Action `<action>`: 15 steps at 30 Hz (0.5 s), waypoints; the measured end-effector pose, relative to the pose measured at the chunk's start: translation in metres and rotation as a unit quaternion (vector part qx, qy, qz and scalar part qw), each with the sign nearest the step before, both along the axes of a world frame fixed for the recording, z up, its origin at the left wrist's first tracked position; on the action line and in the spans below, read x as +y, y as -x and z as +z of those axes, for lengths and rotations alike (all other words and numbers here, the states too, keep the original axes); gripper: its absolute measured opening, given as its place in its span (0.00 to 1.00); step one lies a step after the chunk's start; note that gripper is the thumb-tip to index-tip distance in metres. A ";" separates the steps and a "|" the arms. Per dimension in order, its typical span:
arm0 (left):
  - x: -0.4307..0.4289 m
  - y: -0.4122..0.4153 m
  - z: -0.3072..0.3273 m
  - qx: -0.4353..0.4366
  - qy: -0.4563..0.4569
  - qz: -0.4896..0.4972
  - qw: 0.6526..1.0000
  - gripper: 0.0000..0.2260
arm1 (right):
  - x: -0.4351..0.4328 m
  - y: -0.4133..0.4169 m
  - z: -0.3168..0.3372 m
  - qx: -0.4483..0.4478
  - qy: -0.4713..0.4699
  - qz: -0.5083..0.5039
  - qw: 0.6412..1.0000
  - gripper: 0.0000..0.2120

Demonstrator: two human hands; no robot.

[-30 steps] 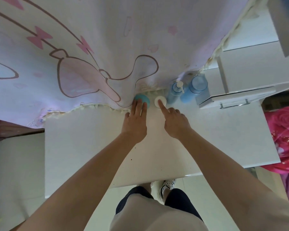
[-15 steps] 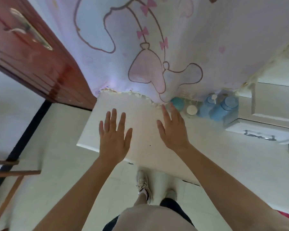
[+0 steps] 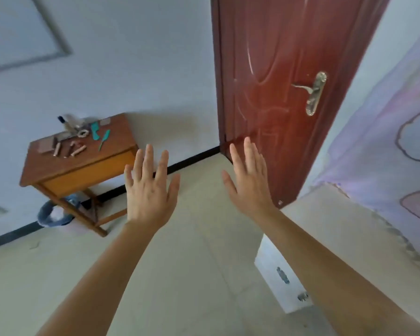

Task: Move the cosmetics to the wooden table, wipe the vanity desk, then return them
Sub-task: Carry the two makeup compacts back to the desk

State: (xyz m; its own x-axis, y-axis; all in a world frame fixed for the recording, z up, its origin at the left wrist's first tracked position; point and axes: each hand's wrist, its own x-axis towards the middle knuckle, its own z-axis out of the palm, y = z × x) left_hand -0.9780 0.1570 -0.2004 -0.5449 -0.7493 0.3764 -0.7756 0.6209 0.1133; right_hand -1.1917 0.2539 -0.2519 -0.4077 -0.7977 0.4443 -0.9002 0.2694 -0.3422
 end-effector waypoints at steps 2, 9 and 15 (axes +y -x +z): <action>-0.043 -0.062 0.005 0.002 0.007 0.040 0.999 0.26 | -0.061 -0.042 0.009 0.017 -0.006 0.039 0.999 0.31; -0.148 -0.217 0.019 0.011 0.005 0.165 0.986 0.27 | -0.220 -0.179 0.021 0.032 -0.052 0.171 0.983 0.31; -0.230 -0.247 0.001 0.018 -0.024 0.208 0.978 0.28 | -0.320 -0.212 0.005 0.046 -0.062 0.222 0.972 0.31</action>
State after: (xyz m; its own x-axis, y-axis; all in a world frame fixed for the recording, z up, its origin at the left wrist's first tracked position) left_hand -0.7309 -0.0727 -0.1997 -0.1757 -0.9203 0.3495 -0.9551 0.2454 0.1661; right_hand -0.9797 -0.0662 -0.2473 0.0267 -0.9354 0.3526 -0.9624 -0.1195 -0.2440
